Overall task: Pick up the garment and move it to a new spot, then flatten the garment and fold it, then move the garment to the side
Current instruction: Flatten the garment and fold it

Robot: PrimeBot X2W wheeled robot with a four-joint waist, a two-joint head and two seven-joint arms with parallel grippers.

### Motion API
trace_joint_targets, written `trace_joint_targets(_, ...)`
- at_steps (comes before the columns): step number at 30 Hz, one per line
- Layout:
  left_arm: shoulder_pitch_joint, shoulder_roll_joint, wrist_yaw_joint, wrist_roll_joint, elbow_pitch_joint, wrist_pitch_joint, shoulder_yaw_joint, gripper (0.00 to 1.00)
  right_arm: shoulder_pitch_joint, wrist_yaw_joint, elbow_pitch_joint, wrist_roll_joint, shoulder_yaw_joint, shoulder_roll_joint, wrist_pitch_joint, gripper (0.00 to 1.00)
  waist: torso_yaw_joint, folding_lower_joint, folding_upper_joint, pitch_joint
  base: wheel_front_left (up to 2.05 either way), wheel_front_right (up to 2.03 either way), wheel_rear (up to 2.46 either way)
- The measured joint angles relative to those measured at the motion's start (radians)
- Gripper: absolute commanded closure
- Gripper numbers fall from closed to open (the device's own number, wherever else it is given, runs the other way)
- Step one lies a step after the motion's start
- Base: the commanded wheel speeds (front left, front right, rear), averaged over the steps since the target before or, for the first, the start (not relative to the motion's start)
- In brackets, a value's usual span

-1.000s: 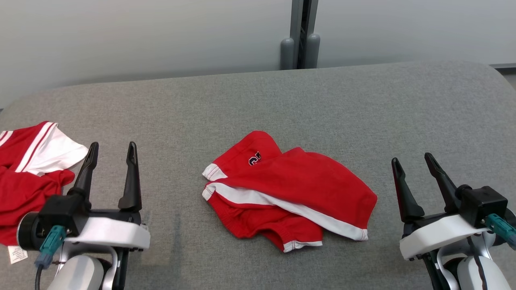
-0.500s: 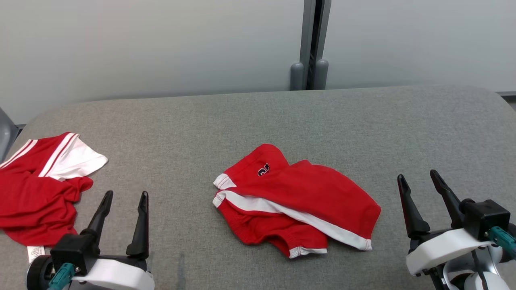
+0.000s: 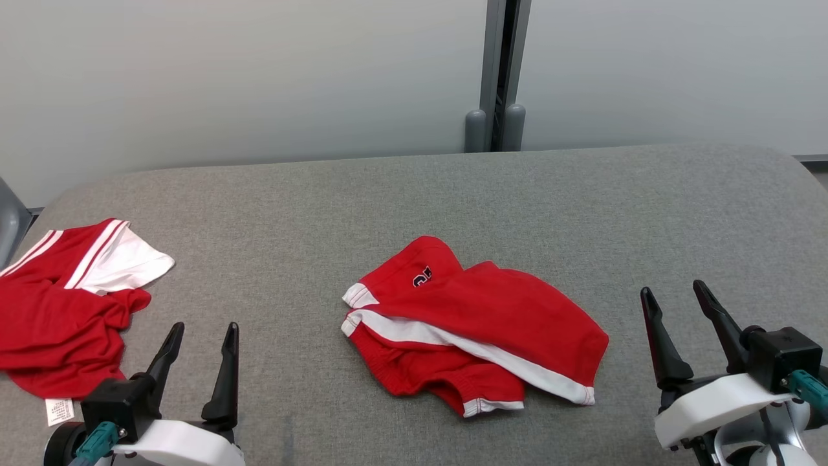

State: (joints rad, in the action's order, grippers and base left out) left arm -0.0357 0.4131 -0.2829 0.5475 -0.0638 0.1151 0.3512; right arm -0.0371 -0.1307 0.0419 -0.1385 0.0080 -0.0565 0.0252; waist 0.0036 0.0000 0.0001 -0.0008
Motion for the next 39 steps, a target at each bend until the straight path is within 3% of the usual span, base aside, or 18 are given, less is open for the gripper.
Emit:
trace_joint_targets(14, 0.034, 0.003, 0.002, 0.011, 0.000, -0.029, 0.004, 0.00, -0.006, 0.000, -0.001, 0.000, -0.005, 0.002, 0.000, 0.00, 0.002, 0.0000, 0.0000, 0.016, 0.00, 0.00, 0.00)
trace_joint_targets(18, 0.118, -0.020, 0.054, 0.055, 0.024, -0.089, 0.033, 0.00, -0.021, 0.000, -0.002, 0.000, 0.001, 0.003, 0.002, 0.00, 0.002, 0.0000, 0.0000, 0.035, 0.00, 0.00, 0.00)
trace_joint_targets(25, 0.242, -0.073, 0.205, 0.200, 0.224, -0.238, 0.084, 0.00, -0.046, 0.000, 0.005, -0.010, 0.029, 0.005, 0.010, 0.00, -0.027, 0.0000, 0.0000, 0.079, 0.00, 0.00, 0.00)
trace_joint_targets(32, 0.334, -0.133, 0.321, 0.306, 0.428, -0.335, 0.113, 0.00, -0.065, 0.000, 0.023, -0.020, 0.037, 0.005, 0.021, 0.00, -0.068, 0.0000, 0.0000, 0.127, 0.00, 0.00, 0.00)
trace_joint_targets(39, 0.388, -0.163, 0.371, 0.370, 0.566, -0.375, 0.114, 0.00, -0.085, 0.000, 0.038, -0.022, 0.042, 0.006, 0.035, 0.00, -0.101, 0.0000, 0.0000, 0.158, 0.00, 0.00, 0.00)
